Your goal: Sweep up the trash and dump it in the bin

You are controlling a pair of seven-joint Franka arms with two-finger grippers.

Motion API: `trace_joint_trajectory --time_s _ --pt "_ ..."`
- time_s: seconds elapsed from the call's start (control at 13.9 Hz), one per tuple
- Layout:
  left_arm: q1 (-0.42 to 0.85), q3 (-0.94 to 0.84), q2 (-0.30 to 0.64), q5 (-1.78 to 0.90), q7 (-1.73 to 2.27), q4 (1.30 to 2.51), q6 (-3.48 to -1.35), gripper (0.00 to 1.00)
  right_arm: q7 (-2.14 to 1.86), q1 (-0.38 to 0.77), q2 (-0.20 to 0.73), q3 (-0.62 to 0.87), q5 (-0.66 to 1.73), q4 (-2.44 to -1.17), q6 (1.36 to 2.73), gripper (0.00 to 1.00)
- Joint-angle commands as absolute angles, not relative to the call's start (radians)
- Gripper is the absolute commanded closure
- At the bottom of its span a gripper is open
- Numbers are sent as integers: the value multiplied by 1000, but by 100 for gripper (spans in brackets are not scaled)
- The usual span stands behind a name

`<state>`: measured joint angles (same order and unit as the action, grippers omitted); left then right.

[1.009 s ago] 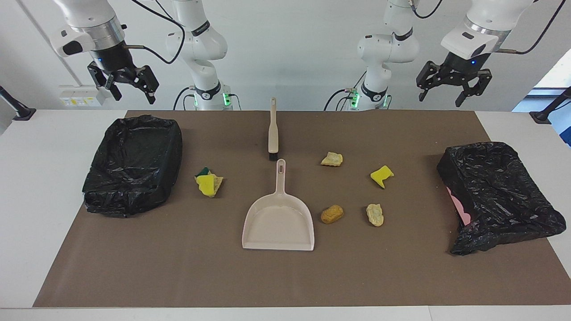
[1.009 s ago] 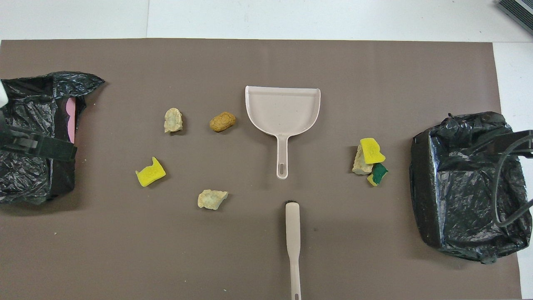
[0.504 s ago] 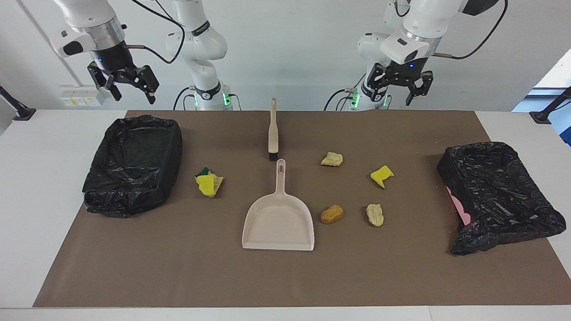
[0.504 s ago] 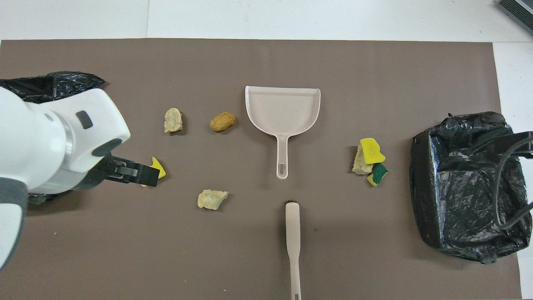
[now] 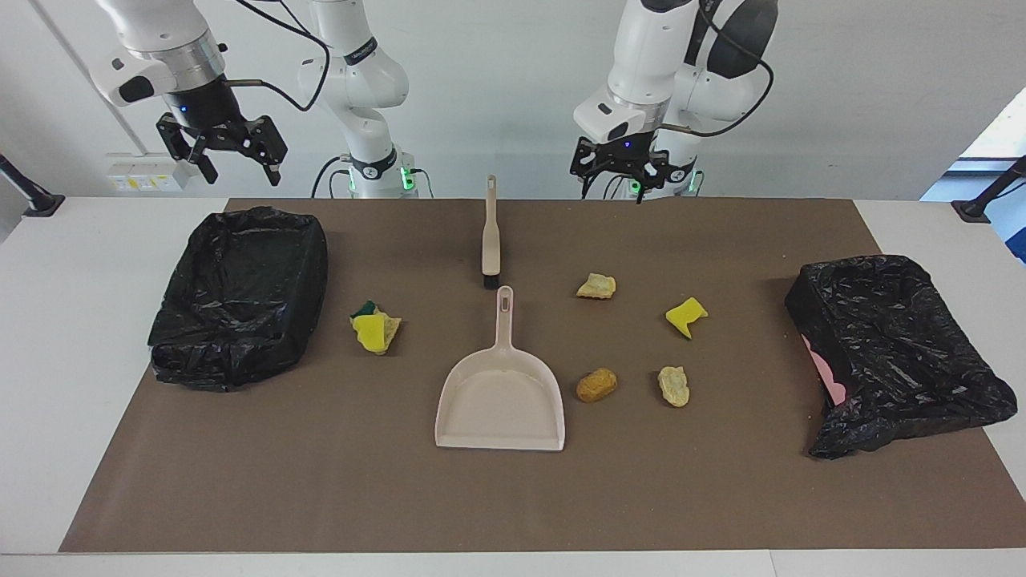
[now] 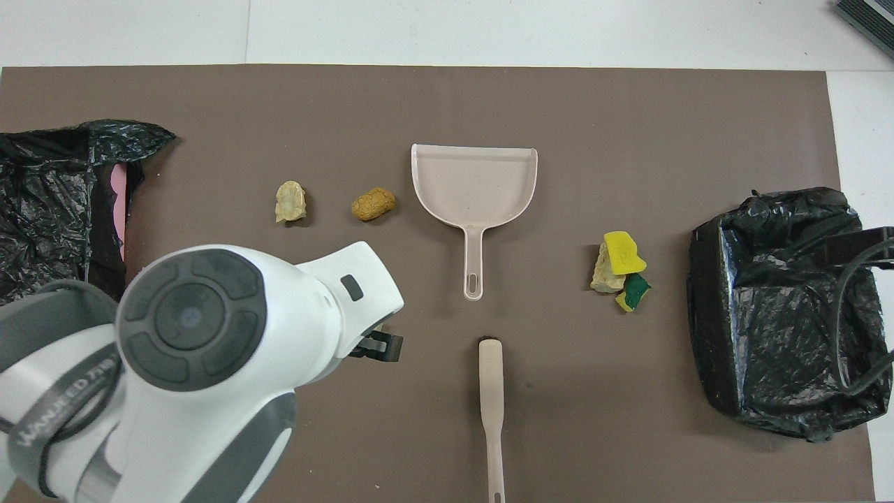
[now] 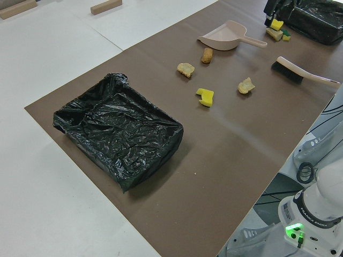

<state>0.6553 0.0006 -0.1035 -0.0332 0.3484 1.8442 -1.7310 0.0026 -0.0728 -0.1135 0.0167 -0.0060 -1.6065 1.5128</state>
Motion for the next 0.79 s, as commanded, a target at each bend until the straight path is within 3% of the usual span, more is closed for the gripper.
trace_joint_trajectory --time_s 0.0,0.29,0.72 --pt "742 18 -141 -40 424 1953 -1810 0 -25 -89 -133 20 0 -1638 1520 0" --pt "889 18 -127 -38 590 2100 -1955 0 -26 -87 -137 20 0 -1644 1514 0" --pt "1043 17 -45 -38 765 2212 -2193 0 -32 -87 -140 20 2 -1658 1500 0"
